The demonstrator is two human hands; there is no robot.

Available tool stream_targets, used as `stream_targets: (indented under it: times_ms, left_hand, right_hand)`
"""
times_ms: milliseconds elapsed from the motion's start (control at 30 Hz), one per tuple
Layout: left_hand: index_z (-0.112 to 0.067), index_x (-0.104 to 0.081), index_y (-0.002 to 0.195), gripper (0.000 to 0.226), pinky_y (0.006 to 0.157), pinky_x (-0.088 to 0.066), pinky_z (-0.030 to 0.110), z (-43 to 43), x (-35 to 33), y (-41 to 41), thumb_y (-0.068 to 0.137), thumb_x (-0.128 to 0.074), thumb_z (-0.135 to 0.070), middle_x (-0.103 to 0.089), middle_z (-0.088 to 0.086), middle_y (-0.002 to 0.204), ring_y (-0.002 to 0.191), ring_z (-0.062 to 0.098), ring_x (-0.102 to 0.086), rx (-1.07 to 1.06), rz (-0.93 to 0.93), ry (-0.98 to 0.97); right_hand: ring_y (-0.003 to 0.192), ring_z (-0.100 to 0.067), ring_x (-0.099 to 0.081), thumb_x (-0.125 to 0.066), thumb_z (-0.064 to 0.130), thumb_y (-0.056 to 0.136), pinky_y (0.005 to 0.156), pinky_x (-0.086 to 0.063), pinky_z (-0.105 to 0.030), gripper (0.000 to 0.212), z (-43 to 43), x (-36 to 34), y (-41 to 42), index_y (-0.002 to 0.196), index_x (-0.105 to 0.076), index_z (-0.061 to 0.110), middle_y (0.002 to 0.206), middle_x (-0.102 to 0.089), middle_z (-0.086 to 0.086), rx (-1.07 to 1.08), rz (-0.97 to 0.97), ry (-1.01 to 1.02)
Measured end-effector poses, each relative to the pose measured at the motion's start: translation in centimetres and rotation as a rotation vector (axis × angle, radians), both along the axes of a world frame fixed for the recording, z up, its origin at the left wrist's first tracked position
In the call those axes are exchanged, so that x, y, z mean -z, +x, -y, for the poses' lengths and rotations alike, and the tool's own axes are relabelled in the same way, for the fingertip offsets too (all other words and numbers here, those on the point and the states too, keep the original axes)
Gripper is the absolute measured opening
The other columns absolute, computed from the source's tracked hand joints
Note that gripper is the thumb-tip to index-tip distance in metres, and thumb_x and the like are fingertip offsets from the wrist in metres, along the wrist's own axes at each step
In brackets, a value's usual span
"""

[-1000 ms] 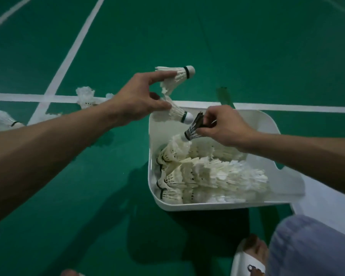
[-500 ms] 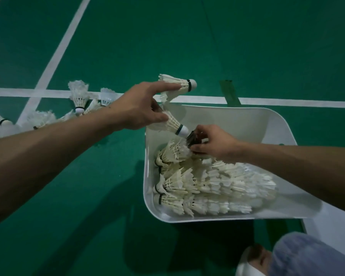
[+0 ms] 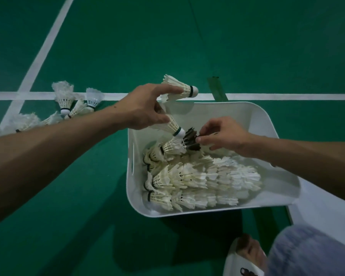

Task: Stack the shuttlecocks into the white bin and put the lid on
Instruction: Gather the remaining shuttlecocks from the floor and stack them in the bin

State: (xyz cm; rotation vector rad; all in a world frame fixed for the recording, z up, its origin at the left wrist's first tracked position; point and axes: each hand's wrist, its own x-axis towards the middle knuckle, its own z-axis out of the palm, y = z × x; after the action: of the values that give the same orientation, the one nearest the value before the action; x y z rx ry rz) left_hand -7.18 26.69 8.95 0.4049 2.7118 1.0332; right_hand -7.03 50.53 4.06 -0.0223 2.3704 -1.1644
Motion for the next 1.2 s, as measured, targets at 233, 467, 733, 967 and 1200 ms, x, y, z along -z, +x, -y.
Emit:
stream_targets:
  times_ms: [233, 467, 733, 967, 1200]
  left_hand:
    - [-0.036, -0.049, 0.135, 0.069, 0.072, -0.053, 0.021, -1.9, 0.6, 0.8, 0.077, -0.078, -0.012, -0.065, -0.005, 0.108, 0.081, 0.015, -0.068, -0.081, -0.025, 0.098]
    - [-0.031, -0.050, 0.135, 0.073, 0.057, -0.041, 0.005, -4.9, 0.9, 1.2, 0.071, -0.082, -0.019, -0.061, -0.018, 0.085, 0.070, 0.007, -0.064, -0.101, 0.015, 0.235]
    - [-0.034, -0.048, 0.135, 0.053, 0.075, -0.051, 0.016, -3.5, 1.7, 0.7, 0.086, -0.068, -0.032, -0.059, -0.011, 0.118, 0.088, 0.005, -0.063, -0.075, -0.114, 0.117]
    - [-0.031, -0.051, 0.134, 0.050, 0.089, -0.053, 0.036, -1.5, 2.4, 1.0, 0.087, -0.067, -0.020, -0.055, -0.003, 0.130, 0.091, 0.011, -0.063, -0.083, -0.139, 0.086]
    - [-0.029, -0.051, 0.134, 0.049, 0.089, -0.052, 0.031, -1.2, 2.5, 0.8, 0.088, -0.065, -0.019, -0.053, -0.005, 0.133, 0.089, 0.011, -0.063, -0.095, -0.149, 0.079]
  right_hand:
    - [0.094, -0.008, -0.064, -0.085, 0.028, 0.065, 0.075, -0.057, -0.024, 0.040, 0.5, -2.5, 1.3, 0.092, -0.059, 0.016, 0.101, -0.066, 0.004, -0.047, -0.398, -0.049]
    - [0.086, -0.009, -0.058, -0.087, 0.028, 0.065, 0.072, -0.051, -0.026, 0.046, 2.3, -2.5, 2.1, 0.094, -0.051, 0.022, 0.088, -0.058, 0.015, -0.134, -0.499, 0.088]
    - [0.071, -0.015, -0.060, -0.077, 0.023, 0.077, 0.066, -0.048, -0.024, 0.061, -1.0, -2.2, 0.8, 0.126, -0.043, 0.037, 0.100, -0.055, 0.004, -0.127, -0.427, 0.271]
    - [0.091, -0.027, -0.068, -0.076, 0.017, 0.081, 0.082, -0.058, -0.043, 0.013, -2.0, 0.9, 0.1, 0.084, -0.065, 0.011, 0.089, -0.068, -0.009, 0.343, -0.079, 0.020]
    - [0.105, -0.027, -0.060, -0.071, 0.026, 0.083, 0.088, -0.056, -0.043, 0.039, -0.1, 1.7, 1.0, 0.112, -0.063, 0.000, 0.113, -0.062, -0.012, 0.498, 0.135, -0.142]
